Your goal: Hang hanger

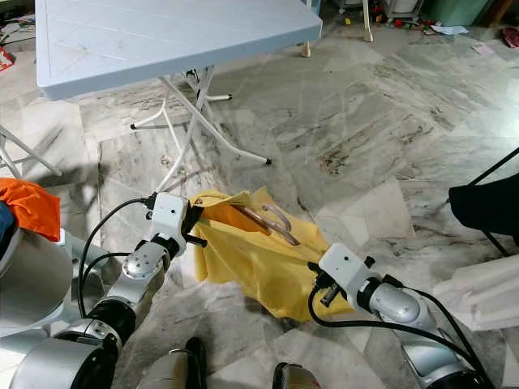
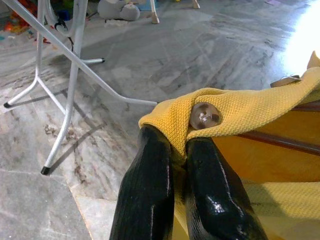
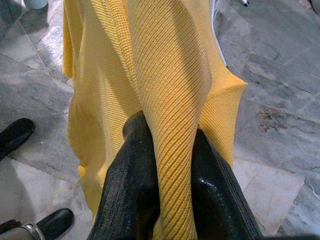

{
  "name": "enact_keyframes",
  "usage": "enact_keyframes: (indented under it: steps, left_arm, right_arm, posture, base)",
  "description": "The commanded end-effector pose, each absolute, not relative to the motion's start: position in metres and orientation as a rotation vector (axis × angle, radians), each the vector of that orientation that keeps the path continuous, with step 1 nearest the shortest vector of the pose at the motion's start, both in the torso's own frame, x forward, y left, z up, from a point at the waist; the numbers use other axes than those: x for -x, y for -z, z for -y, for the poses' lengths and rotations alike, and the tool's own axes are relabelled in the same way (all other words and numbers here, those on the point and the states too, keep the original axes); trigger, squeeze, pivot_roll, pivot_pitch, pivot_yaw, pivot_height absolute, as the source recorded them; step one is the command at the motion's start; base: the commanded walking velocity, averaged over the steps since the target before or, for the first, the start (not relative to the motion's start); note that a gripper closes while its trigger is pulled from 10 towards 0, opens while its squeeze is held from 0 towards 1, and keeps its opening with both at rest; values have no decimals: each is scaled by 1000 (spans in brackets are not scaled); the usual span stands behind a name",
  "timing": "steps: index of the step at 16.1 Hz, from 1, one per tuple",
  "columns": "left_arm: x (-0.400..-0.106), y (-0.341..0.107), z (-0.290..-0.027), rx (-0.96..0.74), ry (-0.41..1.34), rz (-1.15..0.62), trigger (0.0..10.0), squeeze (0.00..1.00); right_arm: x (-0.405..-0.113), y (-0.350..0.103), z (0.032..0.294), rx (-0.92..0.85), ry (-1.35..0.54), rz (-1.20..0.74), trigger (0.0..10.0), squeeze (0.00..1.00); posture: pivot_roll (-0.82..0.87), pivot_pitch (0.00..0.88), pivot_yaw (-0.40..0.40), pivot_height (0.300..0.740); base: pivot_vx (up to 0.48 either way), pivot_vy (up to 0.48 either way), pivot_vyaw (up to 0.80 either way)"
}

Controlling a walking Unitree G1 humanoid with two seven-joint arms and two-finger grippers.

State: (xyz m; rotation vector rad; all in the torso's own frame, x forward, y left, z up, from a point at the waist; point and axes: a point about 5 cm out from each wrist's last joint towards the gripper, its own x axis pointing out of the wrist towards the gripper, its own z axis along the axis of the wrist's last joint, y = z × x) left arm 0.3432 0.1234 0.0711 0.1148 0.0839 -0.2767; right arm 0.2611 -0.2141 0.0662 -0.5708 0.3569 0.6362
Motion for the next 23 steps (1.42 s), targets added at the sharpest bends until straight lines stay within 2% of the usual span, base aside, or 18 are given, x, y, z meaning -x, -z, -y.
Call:
enact_keyframes:
  steps: [1, 23]
  left_arm:
    - [-348, -99, -231, -61, -223, 3, 0, 0]
    - [-348, -99, -231, -61, -223, 3, 0, 0]
  right_arm:
    - [-214, -47, 337, 626, -187, -767, 10000, 0]
    - [-214, -47, 337, 626, -187, -767, 10000, 0]
  posture:
    - [-117, 207, -9, 740]
    - [-117, 207, -9, 740]
  base:
    - [0, 0, 0]
    - [0, 0, 0]
